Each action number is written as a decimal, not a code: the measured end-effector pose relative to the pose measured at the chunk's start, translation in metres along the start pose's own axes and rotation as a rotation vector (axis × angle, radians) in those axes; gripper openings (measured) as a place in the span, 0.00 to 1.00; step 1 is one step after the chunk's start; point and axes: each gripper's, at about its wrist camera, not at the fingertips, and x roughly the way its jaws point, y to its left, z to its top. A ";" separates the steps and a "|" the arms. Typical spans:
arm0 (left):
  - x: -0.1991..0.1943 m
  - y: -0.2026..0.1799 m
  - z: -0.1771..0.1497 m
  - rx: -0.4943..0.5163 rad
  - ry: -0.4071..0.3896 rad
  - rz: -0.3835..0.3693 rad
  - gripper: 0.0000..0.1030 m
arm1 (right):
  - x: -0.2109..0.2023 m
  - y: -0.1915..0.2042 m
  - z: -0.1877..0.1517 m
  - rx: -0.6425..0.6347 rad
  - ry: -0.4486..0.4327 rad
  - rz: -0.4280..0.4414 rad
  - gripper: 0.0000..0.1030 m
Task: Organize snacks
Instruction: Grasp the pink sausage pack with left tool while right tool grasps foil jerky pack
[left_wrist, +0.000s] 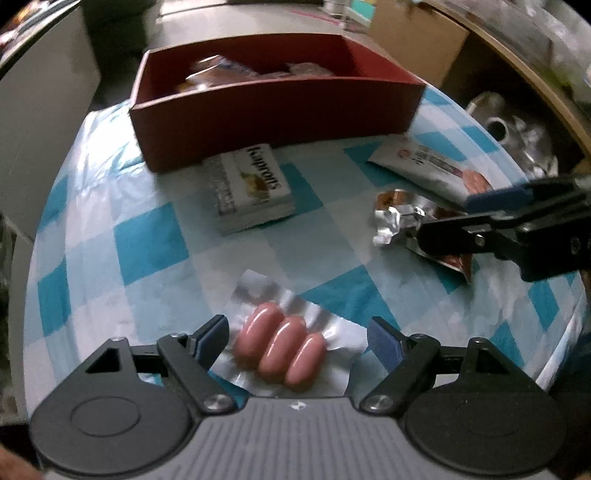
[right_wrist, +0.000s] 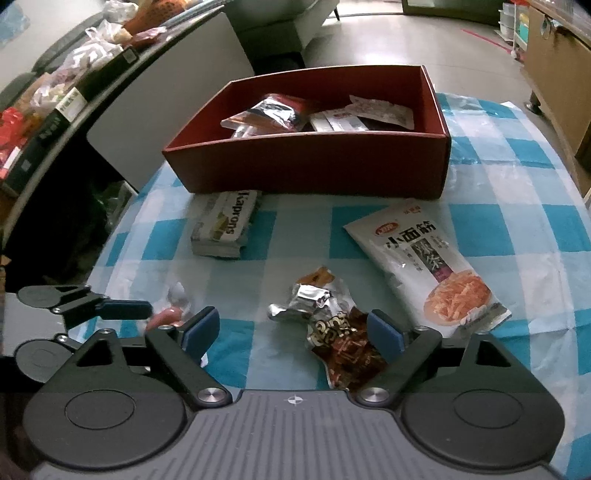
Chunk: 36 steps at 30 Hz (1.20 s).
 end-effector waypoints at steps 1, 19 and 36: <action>0.000 -0.001 0.000 0.018 0.000 -0.001 0.74 | 0.000 0.000 0.000 -0.001 0.002 0.001 0.89; 0.016 -0.001 -0.005 0.032 0.039 0.067 0.89 | 0.005 0.004 0.002 -0.027 0.022 0.009 0.91; 0.001 0.013 -0.001 -0.085 -0.047 0.083 0.73 | 0.002 -0.017 0.006 -0.013 -0.008 -0.054 0.88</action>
